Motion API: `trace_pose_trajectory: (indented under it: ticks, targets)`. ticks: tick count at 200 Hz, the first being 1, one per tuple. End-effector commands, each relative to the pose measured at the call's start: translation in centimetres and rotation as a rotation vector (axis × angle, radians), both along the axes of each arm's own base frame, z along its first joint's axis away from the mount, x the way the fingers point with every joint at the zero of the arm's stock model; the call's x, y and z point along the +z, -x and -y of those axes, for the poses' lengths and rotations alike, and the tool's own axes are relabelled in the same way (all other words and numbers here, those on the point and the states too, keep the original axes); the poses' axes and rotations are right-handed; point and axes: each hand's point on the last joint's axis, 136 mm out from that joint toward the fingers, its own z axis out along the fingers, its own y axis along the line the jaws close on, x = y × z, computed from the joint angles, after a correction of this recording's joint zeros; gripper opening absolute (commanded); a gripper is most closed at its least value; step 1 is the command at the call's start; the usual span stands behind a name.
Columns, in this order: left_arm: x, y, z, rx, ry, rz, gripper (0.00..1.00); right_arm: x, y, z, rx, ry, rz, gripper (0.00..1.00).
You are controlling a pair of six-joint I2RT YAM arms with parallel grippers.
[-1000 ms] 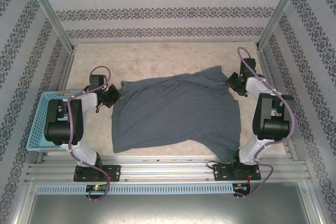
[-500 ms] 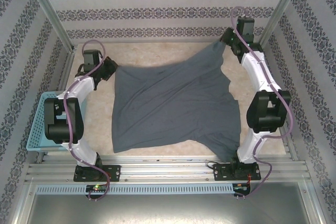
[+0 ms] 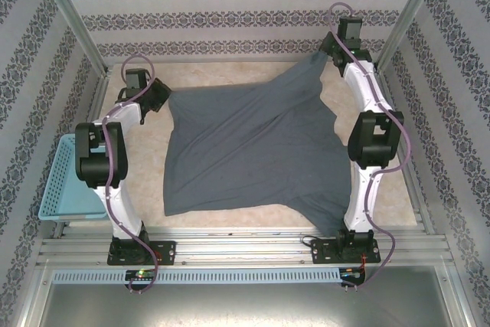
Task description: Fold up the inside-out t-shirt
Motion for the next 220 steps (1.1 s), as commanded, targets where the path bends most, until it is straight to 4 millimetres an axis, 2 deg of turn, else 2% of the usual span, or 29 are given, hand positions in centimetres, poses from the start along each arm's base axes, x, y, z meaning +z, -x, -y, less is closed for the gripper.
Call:
trace_pose_trajectory:
  ticks: [1, 39, 77, 113, 139, 183, 220]
  targets:
    - [0.5, -1.8, -2.5, 0.073, 0.003, 0.058, 0.00, 0.1, -1.6, -0.8, 0.047, 0.019, 0.018, 0.00]
    - [-0.9, -2.6, -4.8, 0.114, 0.004, 0.039, 0.00, -0.3, -4.1, -3.2, 0.115, 0.064, 0.013, 0.00]
    - [-1.8, -4.0, -5.3, 0.095, -0.024, -0.002, 0.00, -1.6, -5.1, -2.9, 0.095, 0.068, -0.005, 0.00]
    - [-1.6, -4.9, -5.5, 0.069, -0.051, -0.012, 0.00, -2.7, -5.1, -3.4, 0.133, 0.077, -0.025, 0.00]
    - [-1.6, -5.4, -5.1, 0.031, -0.046, -0.028, 0.00, -1.4, -4.6, -4.1, 0.161, 0.061, -0.016, 0.00]
    - [-0.1, -5.7, -4.5, -0.026, -0.043, -0.038, 0.00, 2.5, -2.4, -5.5, 0.196, 0.066, 0.012, 0.00]
    - [0.9, -5.0, -5.4, -0.018, -0.039, -0.022, 0.00, 3.3, -0.5, -5.4, 0.197, 0.082, 0.024, 0.00]
